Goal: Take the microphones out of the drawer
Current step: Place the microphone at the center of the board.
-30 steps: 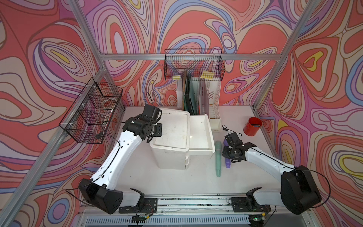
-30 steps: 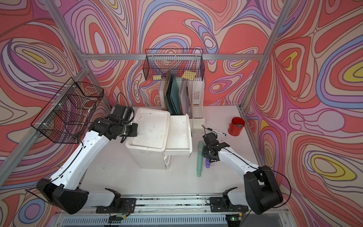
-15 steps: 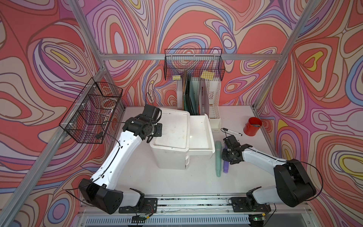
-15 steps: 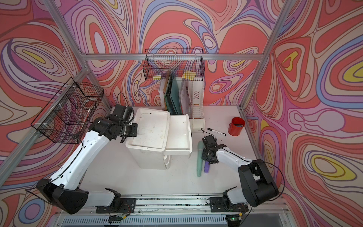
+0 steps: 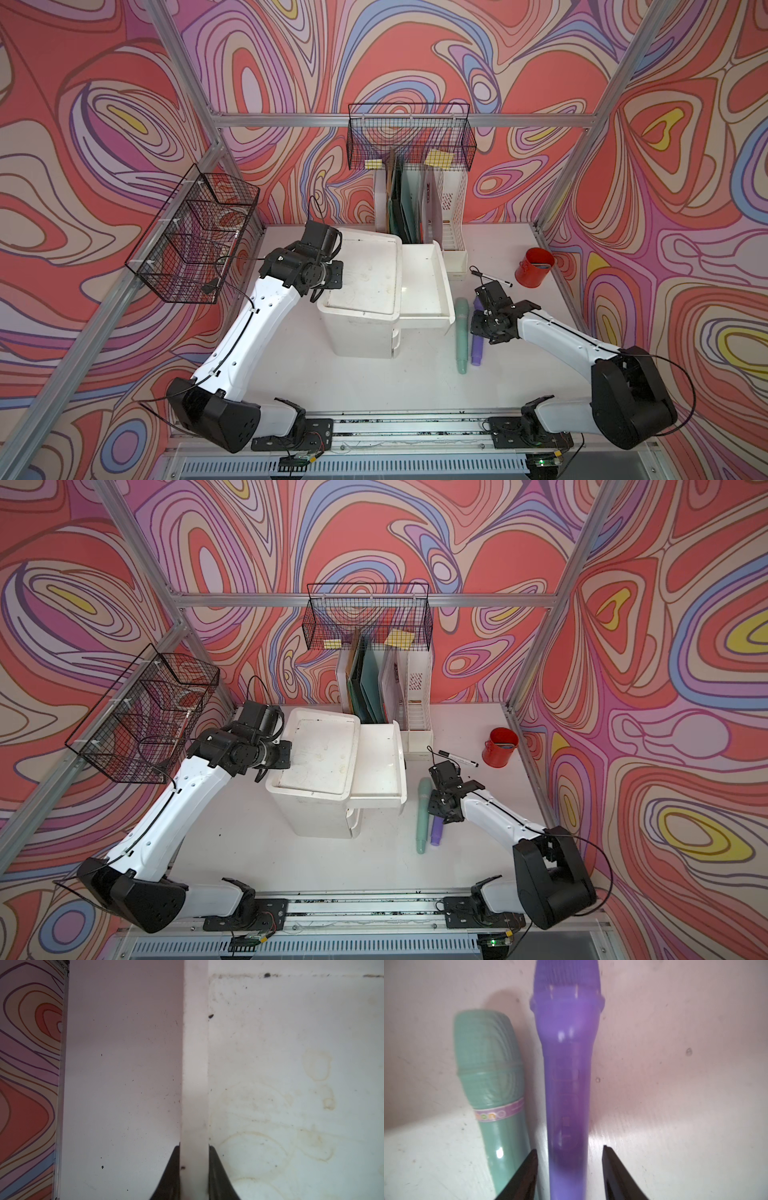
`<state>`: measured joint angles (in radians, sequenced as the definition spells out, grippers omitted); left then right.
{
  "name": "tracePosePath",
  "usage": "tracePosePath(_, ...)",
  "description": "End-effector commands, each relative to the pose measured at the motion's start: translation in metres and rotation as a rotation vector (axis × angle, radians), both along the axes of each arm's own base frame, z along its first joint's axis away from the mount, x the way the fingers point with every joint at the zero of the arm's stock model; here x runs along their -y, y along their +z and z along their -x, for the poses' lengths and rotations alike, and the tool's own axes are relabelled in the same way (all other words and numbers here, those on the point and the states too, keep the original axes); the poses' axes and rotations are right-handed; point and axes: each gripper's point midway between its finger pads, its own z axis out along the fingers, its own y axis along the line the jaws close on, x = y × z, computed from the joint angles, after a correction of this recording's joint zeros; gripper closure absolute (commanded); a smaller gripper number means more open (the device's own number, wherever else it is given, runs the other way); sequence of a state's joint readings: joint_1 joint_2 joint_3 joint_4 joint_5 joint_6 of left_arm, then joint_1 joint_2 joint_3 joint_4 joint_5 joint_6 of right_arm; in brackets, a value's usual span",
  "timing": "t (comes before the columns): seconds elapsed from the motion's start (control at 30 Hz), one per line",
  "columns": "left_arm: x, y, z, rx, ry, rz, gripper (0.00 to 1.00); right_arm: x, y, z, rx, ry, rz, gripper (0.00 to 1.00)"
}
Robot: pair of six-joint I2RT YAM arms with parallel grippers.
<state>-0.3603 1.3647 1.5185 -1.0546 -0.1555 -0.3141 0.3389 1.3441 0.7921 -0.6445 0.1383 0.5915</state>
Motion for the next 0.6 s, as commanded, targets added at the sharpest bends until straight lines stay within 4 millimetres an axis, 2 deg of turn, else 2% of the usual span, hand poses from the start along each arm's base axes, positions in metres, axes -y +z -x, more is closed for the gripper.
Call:
tracePosePath(0.0,-0.009,0.014,-0.008,0.059,0.013,-0.037,1.00,0.010,0.039,-0.016,0.082,0.002,0.060,0.50)
tracePosePath(0.07,-0.009,0.013,-0.007,0.059,0.013,-0.040,1.00,0.007,0.060,-0.028,0.130,0.010,0.061,0.52)
tracePosePath(0.17,-0.010,0.013,-0.007,0.059,0.014,-0.043,1.00,-0.003,0.093,-0.048,0.218,0.031,0.019,0.63)
tracePosePath(0.3,-0.010,0.012,-0.007,0.057,0.012,-0.042,1.00,-0.033,0.133,-0.075,0.348,0.100,-0.111,0.87)
tracePosePath(0.37,-0.009,0.012,-0.007,0.056,0.011,-0.042,1.00,-0.046,0.146,-0.084,0.388,0.128,-0.172,0.99)
tracePosePath(0.57,-0.009,0.014,-0.007,0.062,0.009,-0.043,1.00,-0.076,0.157,-0.094,0.406,0.207,-0.308,1.00)
